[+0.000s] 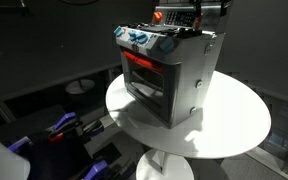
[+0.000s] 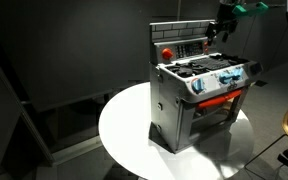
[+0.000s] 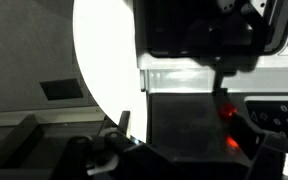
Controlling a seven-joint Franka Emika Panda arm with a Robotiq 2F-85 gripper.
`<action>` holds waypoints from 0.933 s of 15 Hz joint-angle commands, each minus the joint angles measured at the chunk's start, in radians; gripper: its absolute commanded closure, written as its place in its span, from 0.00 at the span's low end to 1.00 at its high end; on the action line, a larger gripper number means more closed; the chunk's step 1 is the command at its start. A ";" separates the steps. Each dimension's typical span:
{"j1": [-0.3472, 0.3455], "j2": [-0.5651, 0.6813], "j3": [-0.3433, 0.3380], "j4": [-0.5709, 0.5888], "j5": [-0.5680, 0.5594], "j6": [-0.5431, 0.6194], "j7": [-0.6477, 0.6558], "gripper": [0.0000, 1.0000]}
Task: Press the top button on the right side of the stove.
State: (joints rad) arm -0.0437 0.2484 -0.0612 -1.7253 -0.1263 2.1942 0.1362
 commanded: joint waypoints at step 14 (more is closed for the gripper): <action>-0.022 -0.069 0.001 -0.057 0.031 -0.059 -0.134 0.00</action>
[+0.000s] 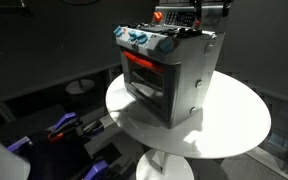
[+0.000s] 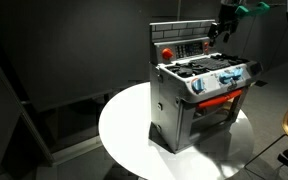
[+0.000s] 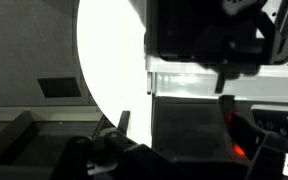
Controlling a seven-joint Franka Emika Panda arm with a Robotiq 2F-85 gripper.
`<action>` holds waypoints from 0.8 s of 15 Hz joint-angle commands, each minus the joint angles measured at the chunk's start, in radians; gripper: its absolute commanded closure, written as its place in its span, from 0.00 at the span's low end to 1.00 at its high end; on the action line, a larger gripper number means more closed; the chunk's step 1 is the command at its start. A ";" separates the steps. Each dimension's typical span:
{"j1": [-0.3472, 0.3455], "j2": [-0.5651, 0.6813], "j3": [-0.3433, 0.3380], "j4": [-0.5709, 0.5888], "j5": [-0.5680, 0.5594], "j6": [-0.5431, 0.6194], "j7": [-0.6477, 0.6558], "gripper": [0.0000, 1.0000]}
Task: Press the top button on the right side of the stove.
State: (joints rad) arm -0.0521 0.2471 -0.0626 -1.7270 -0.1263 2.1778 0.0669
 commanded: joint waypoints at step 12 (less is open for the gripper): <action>-0.030 -0.352 -0.021 -0.314 0.028 -0.264 -0.091 0.00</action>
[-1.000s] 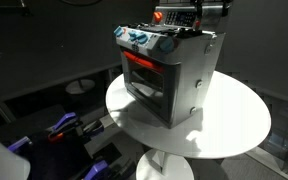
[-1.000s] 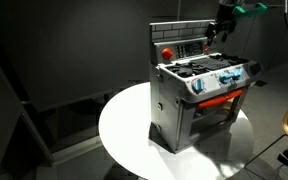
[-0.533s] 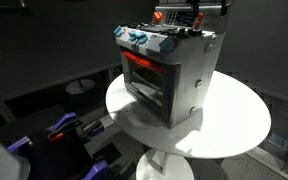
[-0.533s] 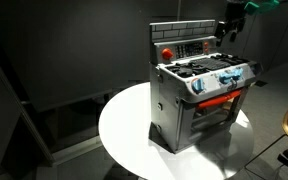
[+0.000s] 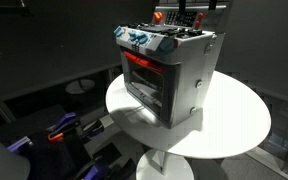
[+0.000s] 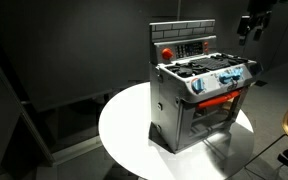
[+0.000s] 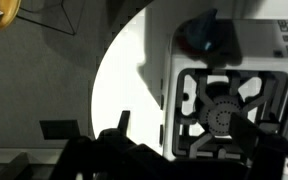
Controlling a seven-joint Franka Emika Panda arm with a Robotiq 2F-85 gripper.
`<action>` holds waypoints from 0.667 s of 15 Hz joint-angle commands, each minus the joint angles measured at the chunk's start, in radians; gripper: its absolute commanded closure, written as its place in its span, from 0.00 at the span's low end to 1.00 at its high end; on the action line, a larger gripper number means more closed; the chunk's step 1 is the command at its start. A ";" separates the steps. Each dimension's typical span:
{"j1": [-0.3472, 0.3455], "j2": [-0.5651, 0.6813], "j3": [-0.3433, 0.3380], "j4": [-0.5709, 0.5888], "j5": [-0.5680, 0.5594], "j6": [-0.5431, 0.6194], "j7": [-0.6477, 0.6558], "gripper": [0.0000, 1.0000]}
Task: Press the top button on the right side of the stove.
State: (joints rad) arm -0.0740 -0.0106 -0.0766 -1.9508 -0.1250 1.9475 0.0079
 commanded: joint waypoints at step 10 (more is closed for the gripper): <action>-0.017 -0.398 -0.043 -0.378 0.015 -0.131 -0.097 0.00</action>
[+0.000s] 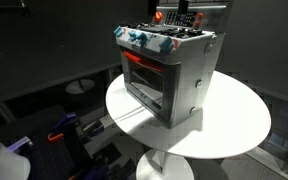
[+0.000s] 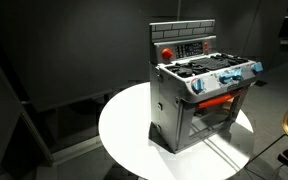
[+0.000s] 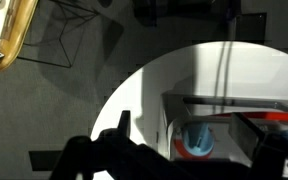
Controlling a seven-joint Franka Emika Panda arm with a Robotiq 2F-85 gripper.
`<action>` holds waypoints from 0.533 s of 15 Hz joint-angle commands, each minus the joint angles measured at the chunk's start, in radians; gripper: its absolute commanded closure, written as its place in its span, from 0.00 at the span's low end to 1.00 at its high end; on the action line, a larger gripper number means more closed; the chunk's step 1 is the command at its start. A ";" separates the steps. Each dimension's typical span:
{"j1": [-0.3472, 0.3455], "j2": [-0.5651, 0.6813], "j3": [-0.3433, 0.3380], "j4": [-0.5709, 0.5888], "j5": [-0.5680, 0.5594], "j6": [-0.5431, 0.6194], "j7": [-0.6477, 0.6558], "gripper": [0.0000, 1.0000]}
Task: Press the top button on the right side of the stove.
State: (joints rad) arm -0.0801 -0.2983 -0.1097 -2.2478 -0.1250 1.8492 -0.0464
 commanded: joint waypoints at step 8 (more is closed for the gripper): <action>-0.019 -0.259 -0.030 -0.181 0.003 -0.081 -0.074 0.00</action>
State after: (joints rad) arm -0.0913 -0.5098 -0.1318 -2.4005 -0.1251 1.7831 -0.0880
